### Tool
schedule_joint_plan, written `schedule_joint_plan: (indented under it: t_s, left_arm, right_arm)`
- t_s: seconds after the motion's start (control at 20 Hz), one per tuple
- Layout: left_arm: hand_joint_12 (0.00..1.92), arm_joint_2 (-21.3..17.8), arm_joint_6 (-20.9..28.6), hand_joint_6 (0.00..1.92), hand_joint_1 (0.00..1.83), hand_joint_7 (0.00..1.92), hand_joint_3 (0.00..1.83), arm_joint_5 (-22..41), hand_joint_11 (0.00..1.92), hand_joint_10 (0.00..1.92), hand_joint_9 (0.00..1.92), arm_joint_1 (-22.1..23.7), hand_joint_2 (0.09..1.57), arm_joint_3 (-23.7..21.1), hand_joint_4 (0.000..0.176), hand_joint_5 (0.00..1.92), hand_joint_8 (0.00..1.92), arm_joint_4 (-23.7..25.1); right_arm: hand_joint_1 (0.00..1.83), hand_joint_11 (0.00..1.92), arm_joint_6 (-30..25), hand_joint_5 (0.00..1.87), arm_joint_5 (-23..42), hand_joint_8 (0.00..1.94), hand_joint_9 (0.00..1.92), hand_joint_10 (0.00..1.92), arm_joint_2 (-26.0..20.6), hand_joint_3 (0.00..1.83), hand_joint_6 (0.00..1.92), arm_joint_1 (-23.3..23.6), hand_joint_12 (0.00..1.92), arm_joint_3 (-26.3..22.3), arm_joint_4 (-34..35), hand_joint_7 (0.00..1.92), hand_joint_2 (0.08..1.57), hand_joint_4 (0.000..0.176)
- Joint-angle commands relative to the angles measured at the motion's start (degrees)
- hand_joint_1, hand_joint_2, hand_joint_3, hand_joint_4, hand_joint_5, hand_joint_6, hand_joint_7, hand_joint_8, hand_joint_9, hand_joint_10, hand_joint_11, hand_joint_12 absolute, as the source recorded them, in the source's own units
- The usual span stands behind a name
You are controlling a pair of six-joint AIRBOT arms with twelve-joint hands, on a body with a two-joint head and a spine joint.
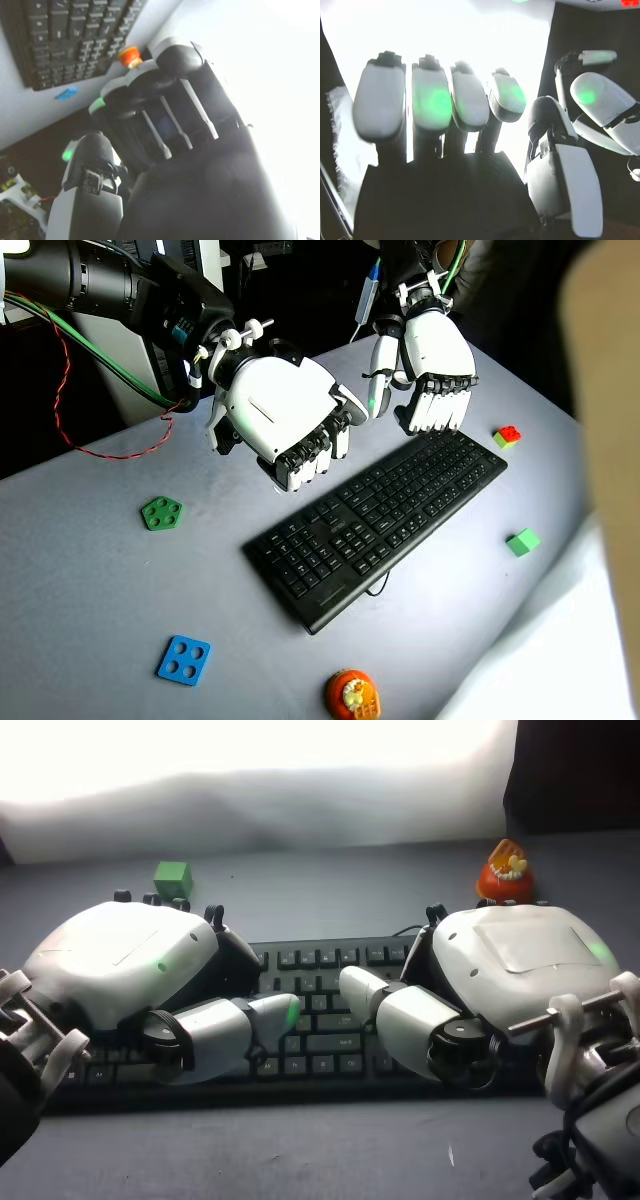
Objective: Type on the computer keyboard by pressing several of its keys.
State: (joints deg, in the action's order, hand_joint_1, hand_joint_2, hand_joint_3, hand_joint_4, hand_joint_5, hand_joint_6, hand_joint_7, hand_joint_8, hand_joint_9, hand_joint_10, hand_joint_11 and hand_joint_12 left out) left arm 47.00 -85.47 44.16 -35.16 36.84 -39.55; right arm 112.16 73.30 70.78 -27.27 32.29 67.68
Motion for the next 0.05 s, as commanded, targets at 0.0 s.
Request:
schedule_joint_plan:
  t_s: [0.0]
  left_arm:
    - [1.92, -0.09, -0.04, 1.81, 0.17, 1.08, 0.01, 5.25, 0.92, 1.92, 1.05, 0.58, 1.40, -0.07, 0.000, 0.96, 1.82, 2.27]
  right_arm:
    - [0.04, 1.53, -0.10, 1.33, 3.20, 1.94, 1.51, 1.92, -0.23, 0.01, 1.92, 0.61, 1.92, 0.06, -5.50, 1.47, 1.29, 0.176]
